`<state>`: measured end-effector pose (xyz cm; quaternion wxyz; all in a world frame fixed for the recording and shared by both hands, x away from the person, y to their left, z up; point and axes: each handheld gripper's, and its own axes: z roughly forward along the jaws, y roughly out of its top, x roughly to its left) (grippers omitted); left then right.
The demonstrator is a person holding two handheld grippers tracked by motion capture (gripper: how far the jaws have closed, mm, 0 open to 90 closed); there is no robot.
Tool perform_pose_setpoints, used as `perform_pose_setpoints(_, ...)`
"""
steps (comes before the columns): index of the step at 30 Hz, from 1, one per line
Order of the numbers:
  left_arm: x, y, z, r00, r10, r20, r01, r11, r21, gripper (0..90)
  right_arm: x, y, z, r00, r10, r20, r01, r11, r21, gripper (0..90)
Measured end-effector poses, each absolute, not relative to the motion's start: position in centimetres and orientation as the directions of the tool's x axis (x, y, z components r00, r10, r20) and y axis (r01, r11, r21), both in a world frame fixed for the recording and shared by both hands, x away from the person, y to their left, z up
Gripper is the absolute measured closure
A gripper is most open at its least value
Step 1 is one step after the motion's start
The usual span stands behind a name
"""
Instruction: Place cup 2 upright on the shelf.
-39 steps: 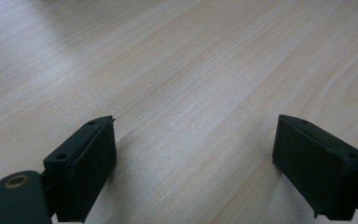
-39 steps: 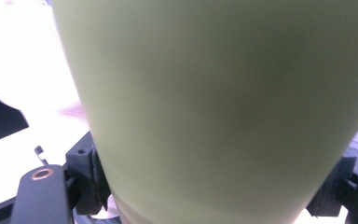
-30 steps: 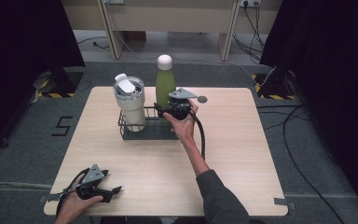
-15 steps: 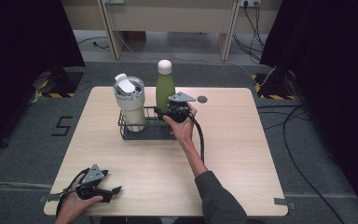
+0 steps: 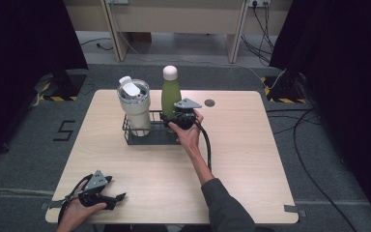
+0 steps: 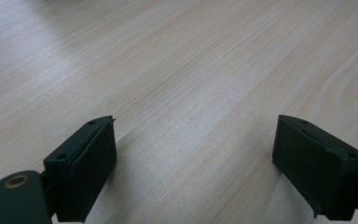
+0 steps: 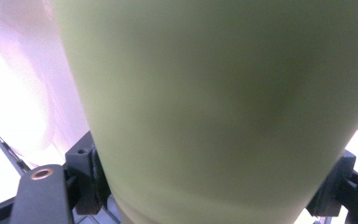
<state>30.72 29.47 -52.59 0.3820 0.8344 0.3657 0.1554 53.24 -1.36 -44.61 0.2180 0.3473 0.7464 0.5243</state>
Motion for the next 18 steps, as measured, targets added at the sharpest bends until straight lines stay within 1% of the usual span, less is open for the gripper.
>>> perform_pose_setpoints(7, 30.72, 29.49, -52.58, 0.685, 0.729, -0.019, 0.492, -0.443, 0.750, 13.0, 53.05, -1.08, -44.80, -0.663, 0.749, 0.021, 0.282, 0.224, 0.933, 21.0)
perform_pose_setpoints(12, 30.71, 29.50, -52.58, 0.684, 0.729, -0.020, 0.492, -0.441, 0.750, 13.0, 52.81, -1.14, -44.98, -0.670, 0.742, -0.018, 0.254, 0.252, 0.934, 20.8)
perform_pose_setpoints(13, 30.70, 29.49, -52.60, 0.684, 0.730, -0.019, 0.491, -0.441, 0.751, 12.9, 52.68, -1.13, -44.98, -0.676, 0.736, -0.038, 0.245, 0.273, 0.930, 20.8)
perform_pose_setpoints(18, 30.70, 29.51, -52.58, 0.683, 0.730, -0.019, 0.492, -0.442, 0.750, 12.9, 52.72, -1.19, -45.12, -0.678, 0.734, -0.034, 0.243, 0.268, 0.932, 20.7)
